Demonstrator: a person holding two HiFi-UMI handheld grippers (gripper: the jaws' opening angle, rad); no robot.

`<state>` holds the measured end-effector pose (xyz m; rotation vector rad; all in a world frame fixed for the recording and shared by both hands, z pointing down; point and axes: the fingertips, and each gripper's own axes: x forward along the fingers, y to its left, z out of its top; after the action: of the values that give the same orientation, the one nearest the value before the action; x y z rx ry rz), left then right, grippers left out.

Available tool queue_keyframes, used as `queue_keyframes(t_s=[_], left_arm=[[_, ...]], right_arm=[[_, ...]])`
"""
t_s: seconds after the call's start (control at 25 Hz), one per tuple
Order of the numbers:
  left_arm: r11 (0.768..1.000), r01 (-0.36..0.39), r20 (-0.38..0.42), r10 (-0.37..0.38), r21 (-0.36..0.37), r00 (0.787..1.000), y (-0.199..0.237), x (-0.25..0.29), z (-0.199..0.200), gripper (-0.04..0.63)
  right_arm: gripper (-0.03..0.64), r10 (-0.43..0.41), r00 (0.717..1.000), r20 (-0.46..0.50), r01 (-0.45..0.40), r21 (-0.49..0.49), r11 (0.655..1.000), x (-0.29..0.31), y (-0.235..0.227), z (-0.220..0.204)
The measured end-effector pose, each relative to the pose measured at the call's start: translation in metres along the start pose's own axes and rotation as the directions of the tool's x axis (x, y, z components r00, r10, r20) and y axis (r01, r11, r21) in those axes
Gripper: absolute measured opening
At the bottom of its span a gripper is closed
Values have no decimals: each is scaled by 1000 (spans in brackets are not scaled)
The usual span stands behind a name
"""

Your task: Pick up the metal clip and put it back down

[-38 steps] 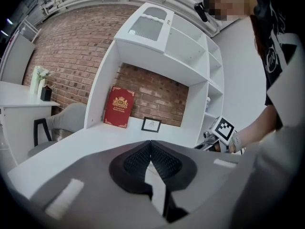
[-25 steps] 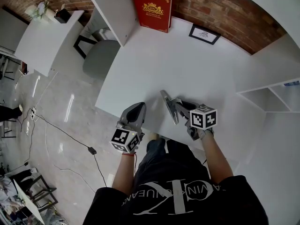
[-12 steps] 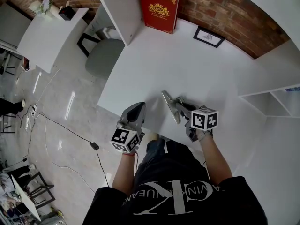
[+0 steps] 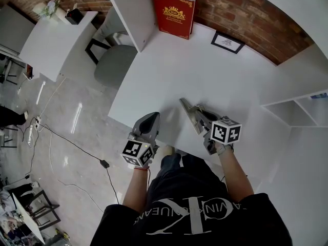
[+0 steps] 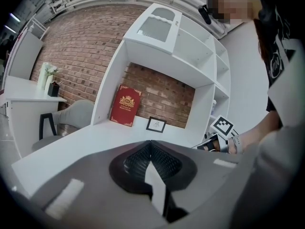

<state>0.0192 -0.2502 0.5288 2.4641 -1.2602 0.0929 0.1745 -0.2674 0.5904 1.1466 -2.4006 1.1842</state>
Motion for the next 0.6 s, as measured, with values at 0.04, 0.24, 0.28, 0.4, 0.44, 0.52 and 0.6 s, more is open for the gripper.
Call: queue_keyframes(t_s=[0.04,0.24,0.28,0.4,0.44,0.52,0.6], left_arm=[[1000,2,3,-2,0,1000,0,1,2,11],[1000,9,31,-9,-9,999,-2,3,13,11],[1000,10,39,-9,-10,999,-3,4,16,11],[1000,14,57,-13,-8,998,-4,6,24,11],[1000,17,64,-16,-6,998,-4,7,27,11],[1000,20,77,-19,-2,997,-5,9,34,11],[1000,19,93,-19,0,996,-5,9,42,11]], right_arm=[[31,-7,1000,11,7,-6,1000,-2,0,3],[31,-22,998,54,26,-83,996,-13,6,24],[31,-22,998,64,28,-98,995,-15,8,29],[31,-26,995,96,39,-139,990,-21,14,44],[31,-27,994,109,43,-149,988,-23,16,49],[31,-27,990,137,49,-163,985,-27,19,60],[31,-30,986,167,60,-175,983,-33,21,70]])
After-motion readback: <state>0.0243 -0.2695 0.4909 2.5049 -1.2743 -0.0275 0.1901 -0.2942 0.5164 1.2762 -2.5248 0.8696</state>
